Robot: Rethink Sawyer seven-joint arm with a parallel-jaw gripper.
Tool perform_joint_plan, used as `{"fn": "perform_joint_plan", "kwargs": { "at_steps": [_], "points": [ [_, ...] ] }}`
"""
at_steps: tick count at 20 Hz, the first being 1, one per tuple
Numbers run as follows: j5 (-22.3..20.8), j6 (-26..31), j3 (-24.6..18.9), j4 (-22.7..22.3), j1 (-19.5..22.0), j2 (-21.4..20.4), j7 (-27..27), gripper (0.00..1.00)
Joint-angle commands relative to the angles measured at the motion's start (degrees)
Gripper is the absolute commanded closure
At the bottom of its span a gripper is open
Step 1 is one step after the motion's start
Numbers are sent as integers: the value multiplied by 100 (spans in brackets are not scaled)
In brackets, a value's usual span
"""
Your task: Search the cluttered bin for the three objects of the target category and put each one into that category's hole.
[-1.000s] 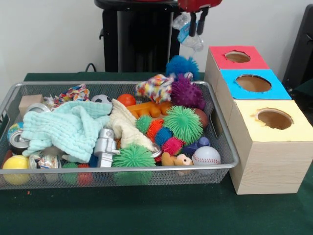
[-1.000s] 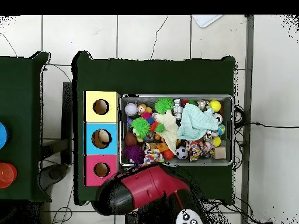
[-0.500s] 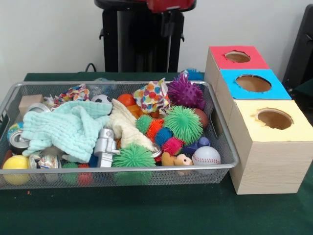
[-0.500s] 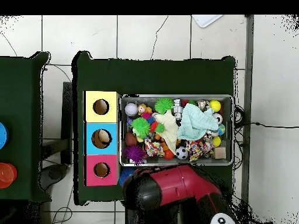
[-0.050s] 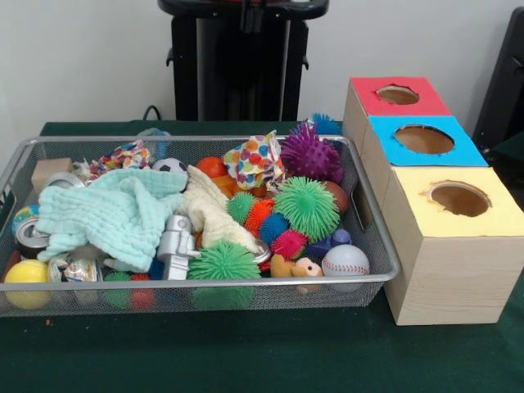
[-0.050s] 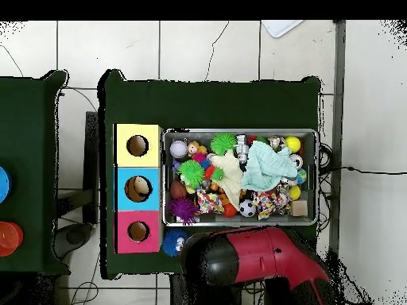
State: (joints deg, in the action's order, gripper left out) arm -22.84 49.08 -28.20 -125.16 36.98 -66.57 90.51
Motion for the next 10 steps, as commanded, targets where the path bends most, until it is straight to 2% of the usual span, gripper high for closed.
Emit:
{"fn": "perform_joint_plan", "kwargs": {
  "at_steps": [1, 10],
  "points": [
    [248, 666, -512, 450, 87, -238, -1091, 100],
    [284, 395, -622, 204, 265, -389, -1126, 100]
  ]
}}
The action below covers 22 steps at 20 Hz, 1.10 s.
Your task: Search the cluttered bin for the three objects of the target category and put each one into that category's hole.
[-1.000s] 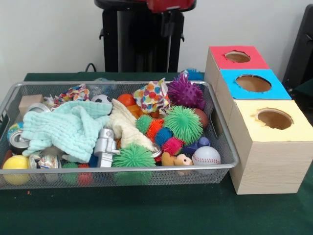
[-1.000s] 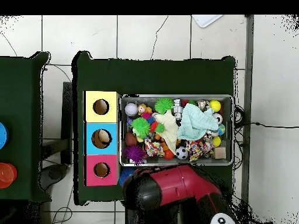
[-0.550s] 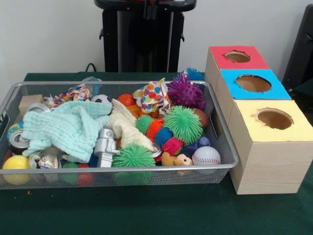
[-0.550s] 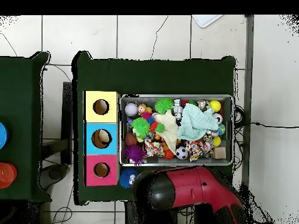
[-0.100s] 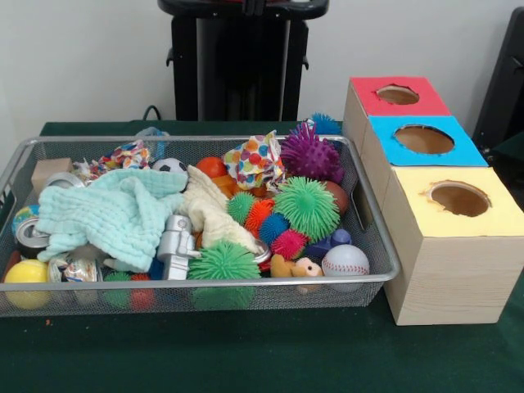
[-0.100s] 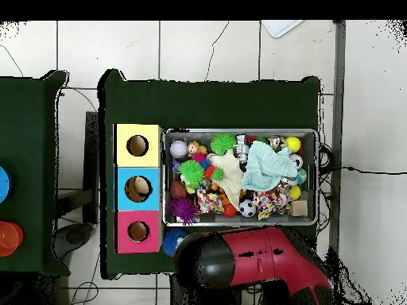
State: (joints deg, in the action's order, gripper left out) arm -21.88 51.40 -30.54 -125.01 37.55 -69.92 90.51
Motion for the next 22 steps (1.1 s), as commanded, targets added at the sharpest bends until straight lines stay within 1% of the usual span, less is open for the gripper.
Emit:
{"fn": "perform_joint_plan", "kwargs": {
  "at_steps": [1, 3, 4, 5, 6, 9, 11, 13, 15, 17, 18, 20, 22],
  "points": [
    [191, 105, -410, 163, 231, -47, -1122, 100],
    [121, -47, -439, 101, 276, 43, -1071, 100],
    [24, -359, -454, -4, 382, 245, -1015, 100],
    [-86, -515, -443, -30, 439, 444, -939, 100],
    [-321, -839, -378, -13, 459, 760, -808, 100],
    [-875, -1529, -160, 142, 564, 1536, -607, 100],
    [-1213, -1835, -29, 286, 624, 1969, -512, 100],
    [-1430, -2023, 10, 454, 628, 2272, -451, 100],
    [-1654, -2197, 41, 429, 749, 2394, -424, 100],
    [-1792, -2260, 37, 376, 864, 2420, -416, 100],
    [-1835, -2312, 1, 241, 999, 2326, -448, 100],
    [-1983, -2427, 23, 166, 1124, 2343, -425, 100],
    [-2180, -2541, 92, 188, 1152, 2446, -344, 100]
  ]
}}
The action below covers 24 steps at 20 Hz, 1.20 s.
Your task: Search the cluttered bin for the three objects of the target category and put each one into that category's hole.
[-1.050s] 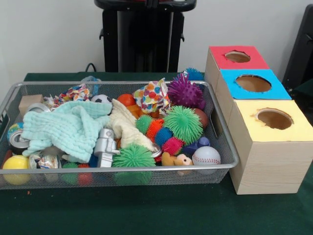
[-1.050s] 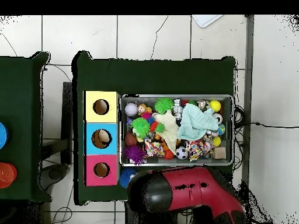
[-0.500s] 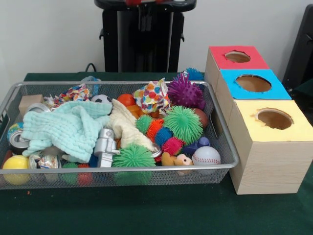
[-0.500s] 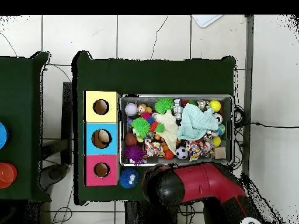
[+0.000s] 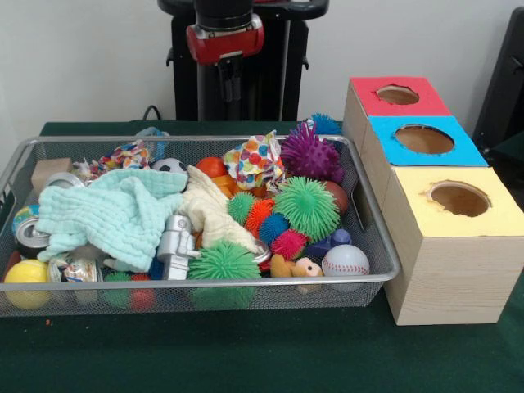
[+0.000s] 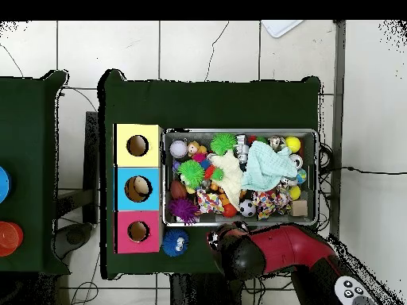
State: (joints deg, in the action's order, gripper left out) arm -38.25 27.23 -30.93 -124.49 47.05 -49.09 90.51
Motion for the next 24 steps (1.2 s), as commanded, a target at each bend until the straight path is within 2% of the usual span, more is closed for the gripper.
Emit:
{"fn": "perform_joint_plan", "kwargs": {
  "at_steps": [1, 7, 11, 12, 16, 17, 24],
  "points": [
    [-631, -175, 163, 160, 208, 431, -296, 100],
    [-1184, -136, 275, 505, 351, 767, -369, 100],
    [-1298, 266, 113, 614, 663, 621, -822, 100],
    [-1324, 387, 54, 776, 787, 702, -1013, 100],
    [-1427, 497, -204, 936, 989, 807, -1388, 100],
    [-1486, 627, -244, 972, 998, 822, -1442, 0],
    [-1444, 642, -615, 1040, 1299, 852, -1766, 0]
  ]
}}
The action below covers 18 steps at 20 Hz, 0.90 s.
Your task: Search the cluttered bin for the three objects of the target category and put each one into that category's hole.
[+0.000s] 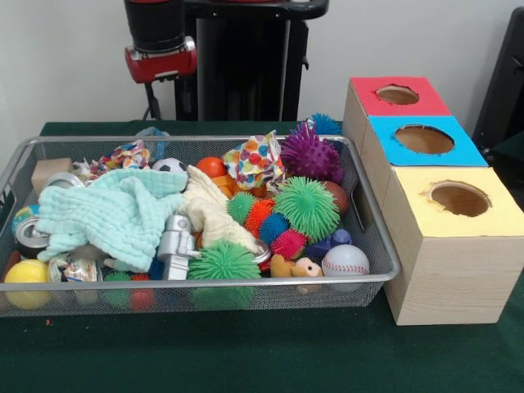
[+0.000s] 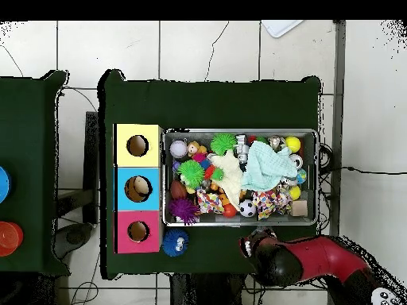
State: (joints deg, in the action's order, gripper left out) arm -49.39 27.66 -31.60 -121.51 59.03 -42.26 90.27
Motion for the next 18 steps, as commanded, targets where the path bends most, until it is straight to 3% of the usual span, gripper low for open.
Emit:
{"fn": "perform_joint_plan", "kwargs": {
  "at_steps": [1, 11, 18],
  "points": [
    [-303, 663, -551, 772, 103, 126, -1733, 0],
    [-394, 699, -790, 1035, 228, 453, -1881, 0],
    [-405, 772, -864, 1159, 108, 402, -1849, 0]
  ]
}}
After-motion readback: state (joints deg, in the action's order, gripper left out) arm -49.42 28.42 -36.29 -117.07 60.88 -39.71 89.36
